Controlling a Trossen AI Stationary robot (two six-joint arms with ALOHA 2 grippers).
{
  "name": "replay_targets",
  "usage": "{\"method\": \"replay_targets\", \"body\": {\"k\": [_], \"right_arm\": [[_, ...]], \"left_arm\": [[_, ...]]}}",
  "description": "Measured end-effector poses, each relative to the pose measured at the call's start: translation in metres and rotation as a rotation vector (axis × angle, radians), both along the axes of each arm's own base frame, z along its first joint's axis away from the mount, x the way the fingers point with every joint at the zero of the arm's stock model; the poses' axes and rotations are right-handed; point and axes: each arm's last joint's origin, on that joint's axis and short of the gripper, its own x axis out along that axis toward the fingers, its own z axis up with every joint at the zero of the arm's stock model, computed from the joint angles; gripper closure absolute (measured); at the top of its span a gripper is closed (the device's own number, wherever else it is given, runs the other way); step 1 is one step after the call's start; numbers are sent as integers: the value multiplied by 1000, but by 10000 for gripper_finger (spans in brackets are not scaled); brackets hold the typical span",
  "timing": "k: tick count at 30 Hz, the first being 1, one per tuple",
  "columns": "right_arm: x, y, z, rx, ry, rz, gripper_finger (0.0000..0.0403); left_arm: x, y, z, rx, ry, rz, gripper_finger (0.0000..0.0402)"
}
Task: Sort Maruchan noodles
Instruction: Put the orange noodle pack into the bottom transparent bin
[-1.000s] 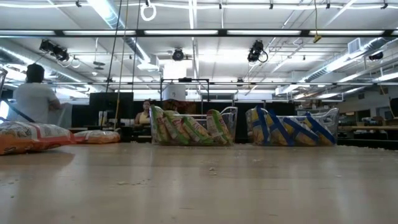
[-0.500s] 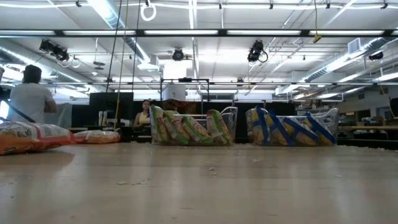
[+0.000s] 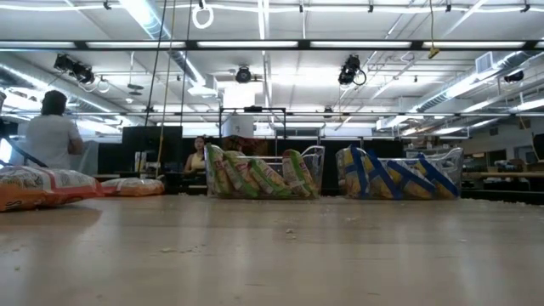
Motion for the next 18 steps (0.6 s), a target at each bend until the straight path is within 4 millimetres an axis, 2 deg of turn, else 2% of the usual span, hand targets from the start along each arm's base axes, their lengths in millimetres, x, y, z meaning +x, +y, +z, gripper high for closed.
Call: {"method": "replay_targets", "body": {"k": [3,8,13,18], "right_arm": [[0,0,0,-3,-2,-2,184],[0,-1,1,-13,-14,-21,184],[0,-1,1,-14,-15,-23,184],[0,-1,1,-5,-17,-33,184]], "left_arm": [[5,13,14,-72,0,5,243],[14,50,38,-75,-162,113,254],[17,112,46,202,-308,318,259],[12,170,37,545,-199,488,259]]}}
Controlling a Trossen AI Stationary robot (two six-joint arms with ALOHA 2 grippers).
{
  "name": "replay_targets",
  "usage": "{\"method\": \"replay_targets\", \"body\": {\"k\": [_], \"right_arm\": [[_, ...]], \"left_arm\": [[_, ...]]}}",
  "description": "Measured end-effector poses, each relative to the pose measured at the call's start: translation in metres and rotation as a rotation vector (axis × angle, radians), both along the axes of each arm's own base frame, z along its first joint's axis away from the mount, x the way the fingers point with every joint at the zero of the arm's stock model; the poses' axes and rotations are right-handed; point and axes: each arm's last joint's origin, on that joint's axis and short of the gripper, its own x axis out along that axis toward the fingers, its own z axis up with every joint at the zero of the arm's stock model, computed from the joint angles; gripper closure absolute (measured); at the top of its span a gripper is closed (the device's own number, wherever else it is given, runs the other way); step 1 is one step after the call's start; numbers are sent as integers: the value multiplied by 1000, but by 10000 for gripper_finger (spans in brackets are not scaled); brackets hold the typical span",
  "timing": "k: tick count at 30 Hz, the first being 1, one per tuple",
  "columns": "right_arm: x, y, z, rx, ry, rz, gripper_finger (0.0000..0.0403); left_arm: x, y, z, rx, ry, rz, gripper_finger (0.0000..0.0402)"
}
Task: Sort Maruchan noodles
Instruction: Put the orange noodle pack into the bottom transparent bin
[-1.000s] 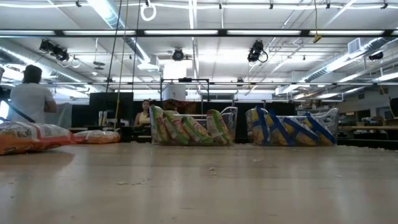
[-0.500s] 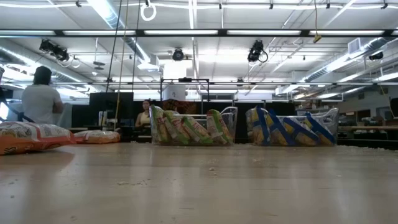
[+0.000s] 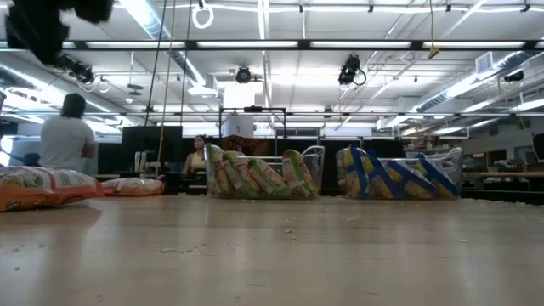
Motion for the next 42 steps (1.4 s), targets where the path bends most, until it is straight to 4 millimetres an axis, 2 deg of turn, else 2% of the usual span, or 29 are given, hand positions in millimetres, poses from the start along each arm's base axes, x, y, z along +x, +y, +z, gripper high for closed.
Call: {"method": "replay_targets", "body": {"k": [5,11,14,19,23,26,31,35,38,40,42], "right_arm": [[0,0,0,22,-5,-23,184],[0,0,1,32,-12,-31,184],[0,0,1,32,-12,-31,184],[0,0,0,30,-6,-28,184],[-2,3,0,30,9,7,184],[-3,4,0,-1,23,58,184],[-3,2,-1,-59,42,116,184],[-5,2,-3,-66,93,171,184],[-9,1,-5,-84,148,197,184],[-15,0,-6,-100,189,211,184],[-21,-1,-5,-114,221,224,184]], "left_arm": [[3,34,-13,141,216,139,244],[26,59,-34,145,378,355,212],[35,68,-54,106,465,412,210],[32,71,-103,33,468,527,209],[24,64,-120,29,476,607,209],[28,56,-127,-4,410,658,209],[57,42,-130,-123,64,650,209],[85,29,-111,-156,-314,586,211],[97,16,-94,-176,-544,517,220],[102,4,-86,-175,-588,494,229],[106,-9,-76,-145,-532,463,238]]}}
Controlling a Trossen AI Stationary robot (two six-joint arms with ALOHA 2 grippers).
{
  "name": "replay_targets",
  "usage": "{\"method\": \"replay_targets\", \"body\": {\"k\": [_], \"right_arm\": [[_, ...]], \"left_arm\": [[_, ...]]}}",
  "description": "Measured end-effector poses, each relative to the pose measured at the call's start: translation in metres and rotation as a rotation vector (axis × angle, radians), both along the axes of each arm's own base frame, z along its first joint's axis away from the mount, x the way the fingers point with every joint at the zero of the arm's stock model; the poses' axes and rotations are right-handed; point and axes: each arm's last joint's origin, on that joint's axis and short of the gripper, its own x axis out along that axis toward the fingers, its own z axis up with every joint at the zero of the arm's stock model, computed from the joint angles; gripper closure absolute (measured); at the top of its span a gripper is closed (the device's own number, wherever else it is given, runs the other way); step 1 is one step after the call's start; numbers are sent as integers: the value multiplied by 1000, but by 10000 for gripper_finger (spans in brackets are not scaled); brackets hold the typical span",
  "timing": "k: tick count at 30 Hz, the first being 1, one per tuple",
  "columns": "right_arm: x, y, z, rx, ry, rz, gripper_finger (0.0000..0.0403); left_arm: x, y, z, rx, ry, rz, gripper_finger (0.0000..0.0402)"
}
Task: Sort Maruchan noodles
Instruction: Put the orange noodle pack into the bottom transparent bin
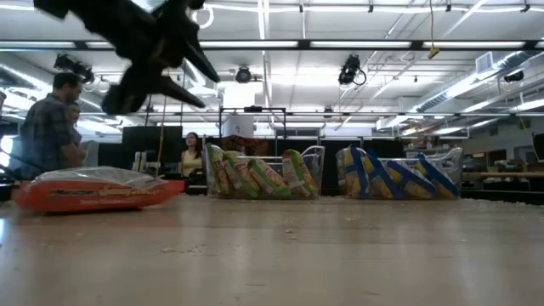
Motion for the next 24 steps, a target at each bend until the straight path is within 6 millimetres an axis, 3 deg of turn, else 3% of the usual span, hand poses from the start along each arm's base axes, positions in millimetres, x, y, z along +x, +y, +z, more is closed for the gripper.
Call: {"method": "replay_targets", "body": {"k": [5,8,16,20,24], "right_arm": [[-14,0,5,-24,31,27,184],[-19,-1,10,-15,18,40,184],[-28,2,16,1,-10,22,184],[-30,4,16,7,-11,19,184],[-30,4,16,6,-12,18,184]], "left_arm": [[9,-26,20,86,358,6,258],[12,-35,21,178,569,22,260],[21,-75,-23,298,821,-239,215],[21,-76,-36,282,900,-219,178],[14,-72,-48,316,1039,-153,174]]}}
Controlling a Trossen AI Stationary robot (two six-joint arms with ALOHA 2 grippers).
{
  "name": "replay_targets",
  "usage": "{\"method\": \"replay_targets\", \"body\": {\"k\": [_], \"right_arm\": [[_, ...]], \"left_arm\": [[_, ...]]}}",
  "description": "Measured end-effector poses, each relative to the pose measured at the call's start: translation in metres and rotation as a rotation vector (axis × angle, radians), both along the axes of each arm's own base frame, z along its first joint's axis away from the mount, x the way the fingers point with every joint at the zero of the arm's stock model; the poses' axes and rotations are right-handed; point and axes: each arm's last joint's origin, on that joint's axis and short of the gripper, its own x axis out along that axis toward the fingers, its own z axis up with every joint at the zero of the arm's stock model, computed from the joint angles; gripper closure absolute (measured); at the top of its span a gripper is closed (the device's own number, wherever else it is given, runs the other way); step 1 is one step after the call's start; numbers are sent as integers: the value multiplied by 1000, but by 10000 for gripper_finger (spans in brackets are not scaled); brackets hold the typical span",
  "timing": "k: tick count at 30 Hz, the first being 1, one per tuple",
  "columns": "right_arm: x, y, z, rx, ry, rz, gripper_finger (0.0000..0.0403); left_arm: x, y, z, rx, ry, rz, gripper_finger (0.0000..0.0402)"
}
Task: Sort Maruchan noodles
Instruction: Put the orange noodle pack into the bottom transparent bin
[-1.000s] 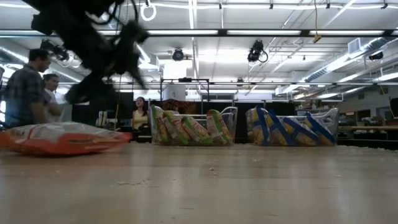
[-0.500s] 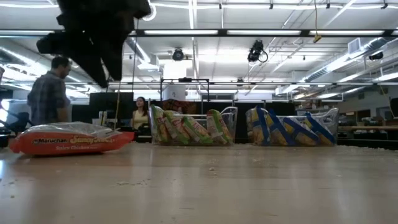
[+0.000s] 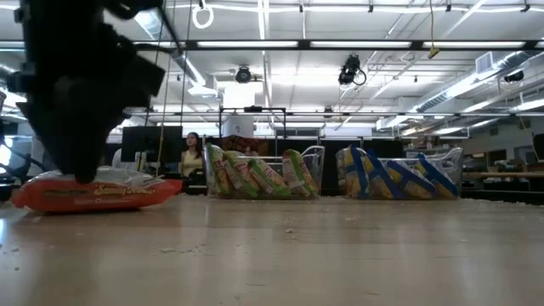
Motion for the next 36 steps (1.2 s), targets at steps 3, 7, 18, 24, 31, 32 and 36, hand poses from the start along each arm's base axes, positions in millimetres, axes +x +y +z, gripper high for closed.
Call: {"method": "replay_targets", "body": {"k": [3,7,18,24,31,32,36], "right_arm": [[1,-1,0,2,-2,-4,184],[3,-3,0,16,-3,-37,184],[7,-8,0,60,-10,-125,184],[14,-15,0,68,-20,-157,184],[26,-20,4,114,-82,-182,184],[29,-21,5,121,-96,-182,184],[38,-25,8,157,-148,-202,184]], "left_arm": [[-2,1,-9,58,63,-7,183],[-2,-3,-22,128,104,-88,192],[2,1,-36,201,238,-226,250],[10,5,4,136,172,-368,382],[-15,34,85,-3,27,-542,397],[-22,39,97,-50,-6,-578,397],[-56,52,142,-226,-151,-723,398]]}}
